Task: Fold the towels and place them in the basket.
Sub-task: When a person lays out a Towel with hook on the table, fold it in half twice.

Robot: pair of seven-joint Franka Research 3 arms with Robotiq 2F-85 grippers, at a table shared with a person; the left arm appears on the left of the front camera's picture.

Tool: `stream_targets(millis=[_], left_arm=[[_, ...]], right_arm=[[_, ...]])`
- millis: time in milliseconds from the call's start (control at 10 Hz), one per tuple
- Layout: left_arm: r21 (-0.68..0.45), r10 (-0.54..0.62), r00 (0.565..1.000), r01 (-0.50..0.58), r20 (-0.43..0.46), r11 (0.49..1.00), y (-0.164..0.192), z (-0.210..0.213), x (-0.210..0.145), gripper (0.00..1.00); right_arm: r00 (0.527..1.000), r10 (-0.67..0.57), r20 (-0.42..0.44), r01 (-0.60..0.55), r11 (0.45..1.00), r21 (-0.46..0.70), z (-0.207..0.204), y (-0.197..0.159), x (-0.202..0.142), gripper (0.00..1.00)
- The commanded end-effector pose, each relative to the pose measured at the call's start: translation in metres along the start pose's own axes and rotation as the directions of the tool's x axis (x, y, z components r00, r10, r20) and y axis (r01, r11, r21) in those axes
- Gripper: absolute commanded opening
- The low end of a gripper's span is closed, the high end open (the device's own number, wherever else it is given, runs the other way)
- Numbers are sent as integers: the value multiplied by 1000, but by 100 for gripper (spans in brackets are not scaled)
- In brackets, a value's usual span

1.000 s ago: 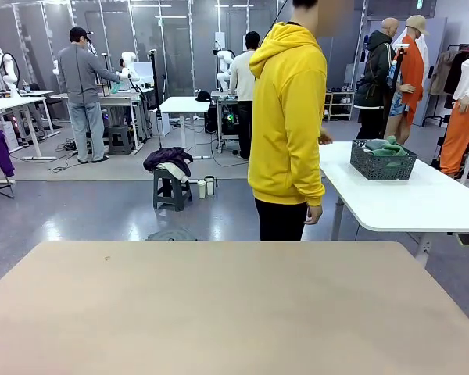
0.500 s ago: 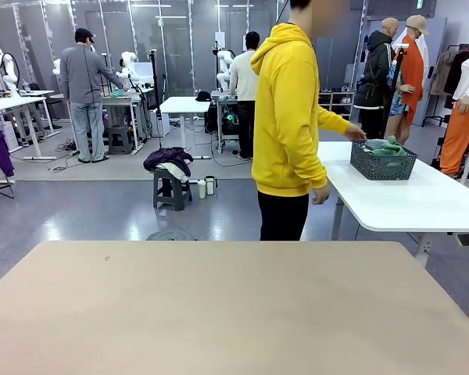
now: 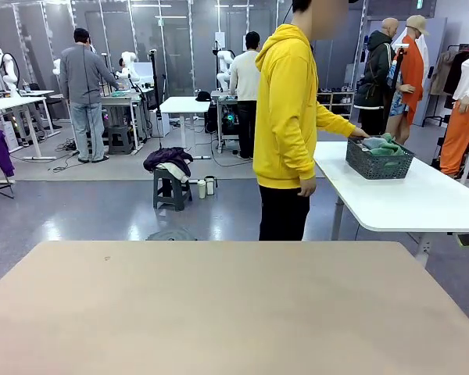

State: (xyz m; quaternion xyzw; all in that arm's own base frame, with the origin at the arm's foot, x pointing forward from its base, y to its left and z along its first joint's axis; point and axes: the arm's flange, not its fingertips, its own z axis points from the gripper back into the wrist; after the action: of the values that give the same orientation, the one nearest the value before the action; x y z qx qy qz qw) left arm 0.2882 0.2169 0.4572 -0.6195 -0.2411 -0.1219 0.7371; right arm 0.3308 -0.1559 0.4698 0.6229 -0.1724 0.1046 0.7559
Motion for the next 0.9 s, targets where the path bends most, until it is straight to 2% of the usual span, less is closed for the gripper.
stream_targets(millis=[0, 800], left_arm=[[-14, -8, 1000, 8, -5, 1000, -1, 2, -1, 100], [-14, -8, 1000, 8, -5, 1000, -1, 2, -1, 100]], right_arm=[[1000, 9, 4, -9, 1000, 13, 1, 1, 0, 100], [1000, 9, 4, -9, 1000, 13, 1, 1, 0, 100]])
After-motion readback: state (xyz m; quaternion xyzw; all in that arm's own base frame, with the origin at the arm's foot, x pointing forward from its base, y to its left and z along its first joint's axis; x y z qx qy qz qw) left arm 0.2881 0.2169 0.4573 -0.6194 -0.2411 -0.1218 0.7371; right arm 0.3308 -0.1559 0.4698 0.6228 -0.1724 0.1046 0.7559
